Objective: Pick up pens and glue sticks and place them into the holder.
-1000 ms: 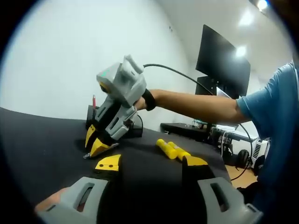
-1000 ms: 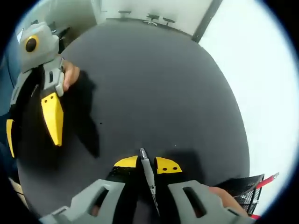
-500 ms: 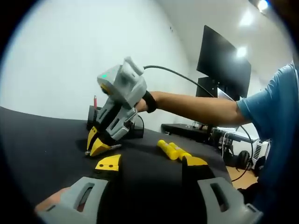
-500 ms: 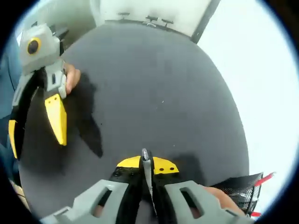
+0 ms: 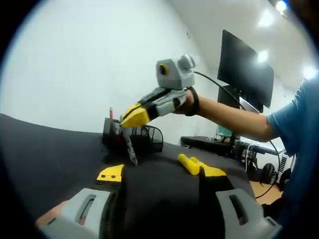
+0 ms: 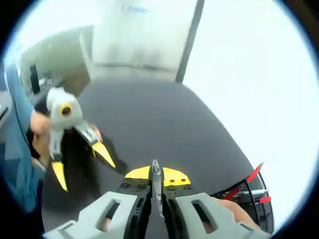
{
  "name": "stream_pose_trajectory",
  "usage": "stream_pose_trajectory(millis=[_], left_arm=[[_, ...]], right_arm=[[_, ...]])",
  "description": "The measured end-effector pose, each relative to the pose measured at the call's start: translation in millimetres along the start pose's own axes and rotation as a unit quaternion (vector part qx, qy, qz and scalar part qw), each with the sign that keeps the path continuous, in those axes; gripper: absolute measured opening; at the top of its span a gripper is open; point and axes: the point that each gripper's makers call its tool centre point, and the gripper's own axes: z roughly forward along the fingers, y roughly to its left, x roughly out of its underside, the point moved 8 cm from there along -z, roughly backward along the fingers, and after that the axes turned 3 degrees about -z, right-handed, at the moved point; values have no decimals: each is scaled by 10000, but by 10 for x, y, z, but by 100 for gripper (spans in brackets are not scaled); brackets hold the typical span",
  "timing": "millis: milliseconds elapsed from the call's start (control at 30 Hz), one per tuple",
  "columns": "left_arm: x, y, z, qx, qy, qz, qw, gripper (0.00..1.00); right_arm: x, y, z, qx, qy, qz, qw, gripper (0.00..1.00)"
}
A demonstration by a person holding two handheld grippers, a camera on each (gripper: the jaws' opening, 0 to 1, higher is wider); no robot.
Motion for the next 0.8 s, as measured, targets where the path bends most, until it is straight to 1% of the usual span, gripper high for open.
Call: stream_pose_trajectory(millis=[67, 133, 167, 233, 300, 333, 400, 467, 600, 800], left_arm=[[-13, 23, -2, -102, -50, 31, 9999, 58], [-26, 38, -8, -203, -100, 91, 9997, 58], [-36, 43, -13, -245, -137, 108, 9995, 59], [-52, 52, -25, -290, -203, 82, 9993, 60], [-60, 66, -34, -335, -236, 49, 9991, 59], [-64, 71, -41, -342, -249, 31, 9991, 58], [-67, 69, -43, -327, -264, 14, 9991, 58], [-57, 66, -38, -336, -221, 43, 9992, 58], [-52, 71, -36, -342, -203, 52, 9992, 58], [-51, 78, -37, -360, -211, 54, 9991, 59]], right_arm=[[-44, 34, -72, -17, -303, 309, 9991, 4], [-84, 64, -132, 46, -607, 584, 9964, 4], [-101, 90, -160, 4, -747, 655, 9951, 4], [-142, 21, -218, -24, -1037, 1008, 9895, 4], [-171, 45, -263, -105, -1271, 1179, 9848, 4], [-181, 51, -284, -90, -1335, 1287, 9826, 4], [-192, 62, -333, -59, -1384, 1228, 9827, 4], [-208, 36, -365, -5, -1414, 1269, 9818, 4], [-243, -99, -464, 151, -1565, 1389, 9777, 4], [-280, -245, -634, 343, -1851, 1609, 9689, 4]])
